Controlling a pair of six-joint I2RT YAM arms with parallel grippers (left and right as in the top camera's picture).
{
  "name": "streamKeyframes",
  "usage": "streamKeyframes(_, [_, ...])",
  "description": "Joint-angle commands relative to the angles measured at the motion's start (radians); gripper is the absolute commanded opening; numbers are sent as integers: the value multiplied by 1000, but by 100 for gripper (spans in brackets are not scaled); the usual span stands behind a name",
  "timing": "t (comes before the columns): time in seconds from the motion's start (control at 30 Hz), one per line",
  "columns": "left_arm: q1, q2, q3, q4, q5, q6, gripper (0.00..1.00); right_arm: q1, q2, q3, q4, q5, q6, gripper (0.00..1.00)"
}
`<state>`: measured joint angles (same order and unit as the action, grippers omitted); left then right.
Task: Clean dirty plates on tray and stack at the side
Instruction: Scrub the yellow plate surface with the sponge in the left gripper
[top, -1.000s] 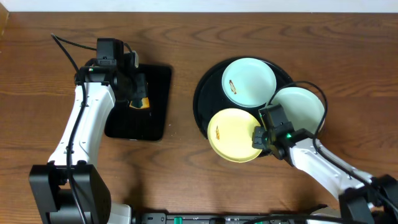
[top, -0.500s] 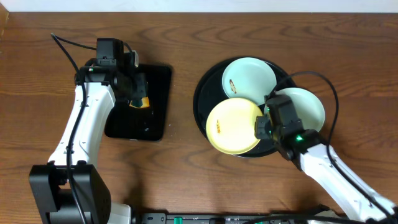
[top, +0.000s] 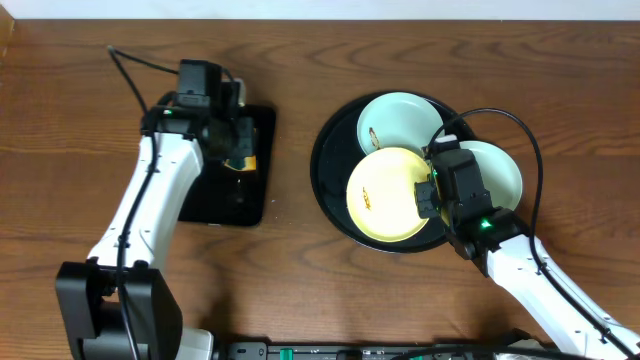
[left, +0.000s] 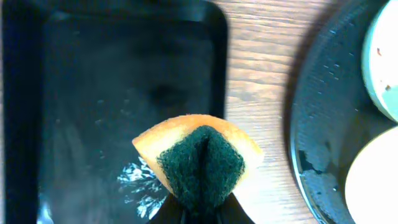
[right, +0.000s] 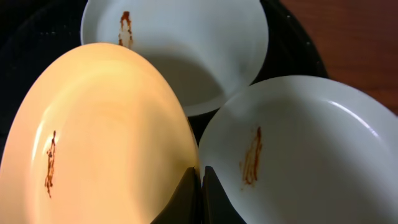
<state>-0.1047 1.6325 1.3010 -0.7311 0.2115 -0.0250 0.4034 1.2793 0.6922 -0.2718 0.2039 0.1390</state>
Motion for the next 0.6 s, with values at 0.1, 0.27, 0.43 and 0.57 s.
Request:
streamKeyframes(0.1, [-26,10,-5,19,-15,13,7,10,4,12,39,32,-21,1])
streamKeyframes(0.27, [-26,14,-19,27,-9,-41,7,10,4,12,67,32,-16,1])
streamKeyframes(0.43, [-47,14,-37,82,213,-39,8,10,9,12,16,32,79,1])
streamKeyframes(0.57, [-157,16,-54,124,217,-39,8,9,49,12,25,32,84,1])
